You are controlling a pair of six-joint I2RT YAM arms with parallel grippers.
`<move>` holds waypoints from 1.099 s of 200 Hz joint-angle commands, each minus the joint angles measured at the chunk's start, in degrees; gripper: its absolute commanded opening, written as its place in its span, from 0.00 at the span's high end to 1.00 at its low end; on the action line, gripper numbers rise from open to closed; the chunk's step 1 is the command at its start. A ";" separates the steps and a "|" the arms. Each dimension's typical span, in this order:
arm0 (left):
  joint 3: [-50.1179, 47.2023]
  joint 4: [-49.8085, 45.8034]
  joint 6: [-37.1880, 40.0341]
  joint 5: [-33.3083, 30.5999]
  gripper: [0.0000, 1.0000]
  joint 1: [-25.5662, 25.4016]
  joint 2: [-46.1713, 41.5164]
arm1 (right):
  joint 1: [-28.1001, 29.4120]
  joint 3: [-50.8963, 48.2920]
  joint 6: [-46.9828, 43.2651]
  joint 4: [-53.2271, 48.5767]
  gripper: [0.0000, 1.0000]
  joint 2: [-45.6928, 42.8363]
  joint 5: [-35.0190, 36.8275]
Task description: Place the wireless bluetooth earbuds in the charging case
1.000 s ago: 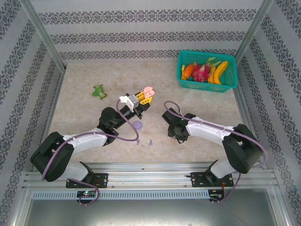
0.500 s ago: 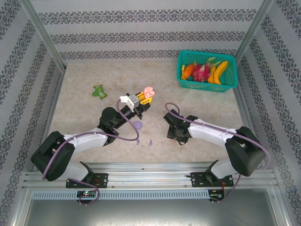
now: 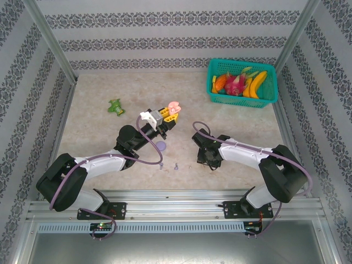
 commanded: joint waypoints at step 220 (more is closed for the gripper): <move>1.06 3.01 -1.21 0.80 1.00 -0.38 0.74 | 0.16 -3.09 21.68 0.85 0.51 -3.98 0.85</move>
